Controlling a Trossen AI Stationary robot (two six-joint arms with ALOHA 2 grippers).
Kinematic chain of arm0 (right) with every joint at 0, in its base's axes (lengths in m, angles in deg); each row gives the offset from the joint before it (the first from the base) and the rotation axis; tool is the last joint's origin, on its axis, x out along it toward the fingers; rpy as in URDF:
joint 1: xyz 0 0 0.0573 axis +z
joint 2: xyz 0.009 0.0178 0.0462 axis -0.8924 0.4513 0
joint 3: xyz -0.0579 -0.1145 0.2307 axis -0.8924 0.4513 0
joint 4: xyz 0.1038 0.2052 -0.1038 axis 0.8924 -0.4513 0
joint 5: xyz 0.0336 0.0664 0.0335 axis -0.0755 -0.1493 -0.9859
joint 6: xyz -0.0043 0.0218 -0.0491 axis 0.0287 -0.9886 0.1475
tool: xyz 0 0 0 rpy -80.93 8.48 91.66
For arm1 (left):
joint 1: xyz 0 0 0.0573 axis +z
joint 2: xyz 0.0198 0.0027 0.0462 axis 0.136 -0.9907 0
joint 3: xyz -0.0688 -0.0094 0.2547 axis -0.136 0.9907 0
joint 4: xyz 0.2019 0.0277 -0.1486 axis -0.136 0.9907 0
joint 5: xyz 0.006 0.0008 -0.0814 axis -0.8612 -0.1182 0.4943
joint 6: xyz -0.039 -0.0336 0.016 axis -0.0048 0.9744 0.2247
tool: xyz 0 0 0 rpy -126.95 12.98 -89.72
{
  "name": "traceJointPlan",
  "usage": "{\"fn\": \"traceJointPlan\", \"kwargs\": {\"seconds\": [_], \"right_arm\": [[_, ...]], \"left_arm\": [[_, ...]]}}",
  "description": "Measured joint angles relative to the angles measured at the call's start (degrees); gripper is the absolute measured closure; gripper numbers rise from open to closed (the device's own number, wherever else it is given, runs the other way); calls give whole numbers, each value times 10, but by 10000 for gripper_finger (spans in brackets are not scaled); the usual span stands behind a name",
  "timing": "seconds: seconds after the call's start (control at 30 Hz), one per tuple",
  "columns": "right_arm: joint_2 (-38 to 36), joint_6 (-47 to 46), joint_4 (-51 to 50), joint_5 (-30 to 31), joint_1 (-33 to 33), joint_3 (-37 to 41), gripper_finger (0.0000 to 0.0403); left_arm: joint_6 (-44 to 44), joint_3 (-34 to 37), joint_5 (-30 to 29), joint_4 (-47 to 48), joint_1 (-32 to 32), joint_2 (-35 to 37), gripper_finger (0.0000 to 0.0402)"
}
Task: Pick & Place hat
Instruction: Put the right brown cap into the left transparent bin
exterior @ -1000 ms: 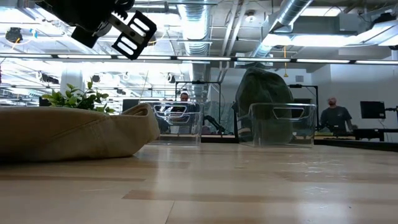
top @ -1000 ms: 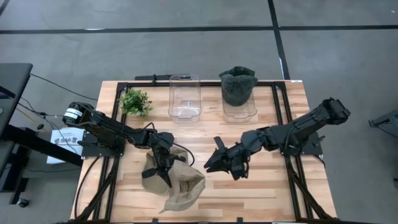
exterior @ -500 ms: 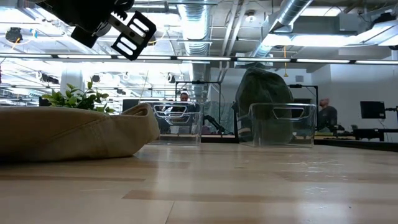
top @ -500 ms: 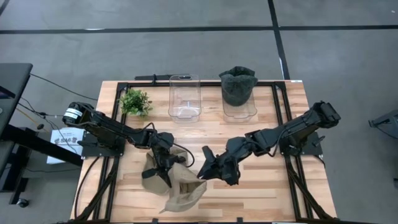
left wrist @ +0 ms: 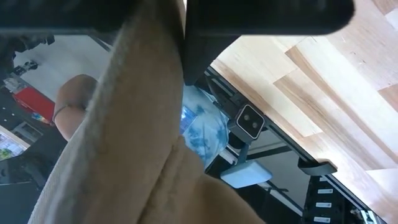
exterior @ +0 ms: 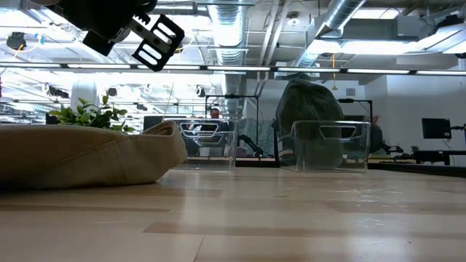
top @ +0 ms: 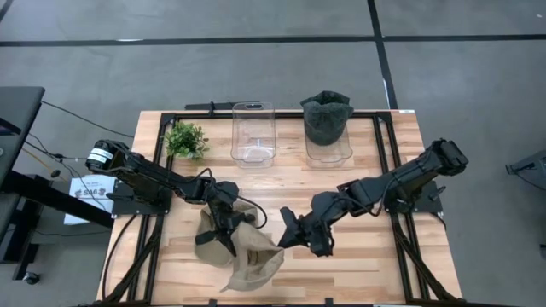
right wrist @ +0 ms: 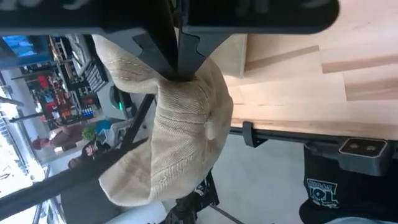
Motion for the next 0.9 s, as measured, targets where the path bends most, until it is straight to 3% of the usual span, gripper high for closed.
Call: {"fn": "traceJointPlan", "kwargs": {"seconds": [0.2, 0.53, 0.9], "right_arm": [[0, 3, 1, 9, 1, -6, 403], [0, -11, -67, 109, 11, -51, 403], [-3, -61, -112, 128, 27, -86, 394]], "left_arm": [[0, 0, 0, 0, 0, 0, 377], [0, 0, 0, 0, -3, 0, 376], [0, 0, -1, 0, -17, 0, 376]]}}
